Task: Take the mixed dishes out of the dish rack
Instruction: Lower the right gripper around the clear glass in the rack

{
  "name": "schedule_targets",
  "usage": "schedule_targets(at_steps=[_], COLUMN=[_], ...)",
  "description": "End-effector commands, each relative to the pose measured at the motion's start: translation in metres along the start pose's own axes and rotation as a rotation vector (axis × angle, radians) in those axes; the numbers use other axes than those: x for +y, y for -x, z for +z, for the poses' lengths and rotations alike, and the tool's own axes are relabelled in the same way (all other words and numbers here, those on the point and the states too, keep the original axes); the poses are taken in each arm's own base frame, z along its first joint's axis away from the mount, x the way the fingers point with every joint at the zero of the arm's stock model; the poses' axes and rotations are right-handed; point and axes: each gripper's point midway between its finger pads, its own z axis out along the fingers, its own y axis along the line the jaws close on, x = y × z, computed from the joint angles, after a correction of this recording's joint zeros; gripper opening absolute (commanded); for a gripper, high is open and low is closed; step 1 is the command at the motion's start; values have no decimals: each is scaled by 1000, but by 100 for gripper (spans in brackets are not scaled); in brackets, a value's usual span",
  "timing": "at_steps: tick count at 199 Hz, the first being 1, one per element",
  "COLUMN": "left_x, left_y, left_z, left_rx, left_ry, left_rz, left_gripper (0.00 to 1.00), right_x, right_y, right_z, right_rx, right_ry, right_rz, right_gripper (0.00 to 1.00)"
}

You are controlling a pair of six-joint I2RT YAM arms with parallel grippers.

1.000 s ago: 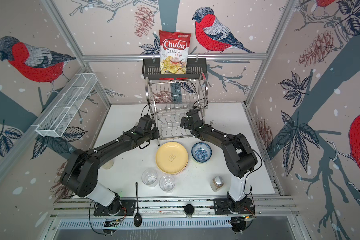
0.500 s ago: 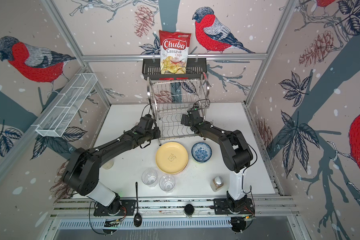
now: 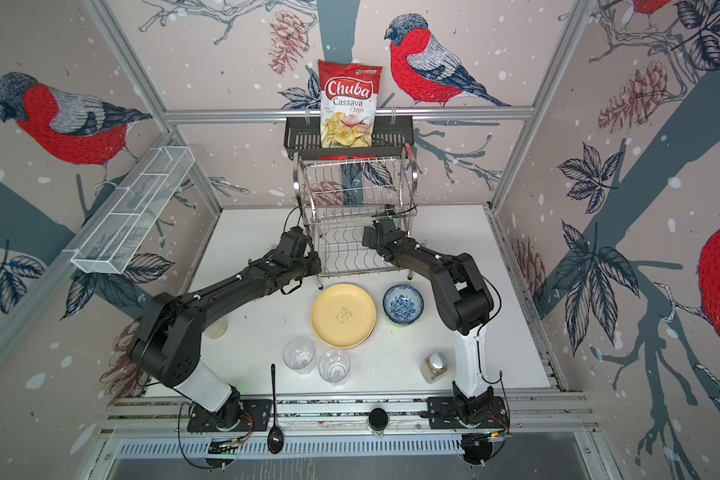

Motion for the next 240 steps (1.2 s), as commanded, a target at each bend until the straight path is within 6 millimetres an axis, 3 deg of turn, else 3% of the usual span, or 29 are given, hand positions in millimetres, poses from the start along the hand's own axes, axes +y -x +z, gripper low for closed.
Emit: schedule_targets(at_steps=[1, 75, 200, 240], left_x=[-8, -8, -12, -10], left_y=[-24, -27, -22, -23], left_z=[-1, 1, -3, -4], left_rx=[117, 125, 116, 115], left_ry=[-58, -65, -78, -69], left_rz=[22, 23, 18, 18], left_gripper=[8, 9, 9, 9], right_x=[0, 4, -2, 5], right_y=[29, 43, -1, 1], right_z=[0, 10, -3, -21], right_rx=[-87, -128, -71, -90], right_ry=[-9, -23, -1, 116], right_rz=[4, 6, 29, 64], right_gripper=[99, 99, 99, 99])
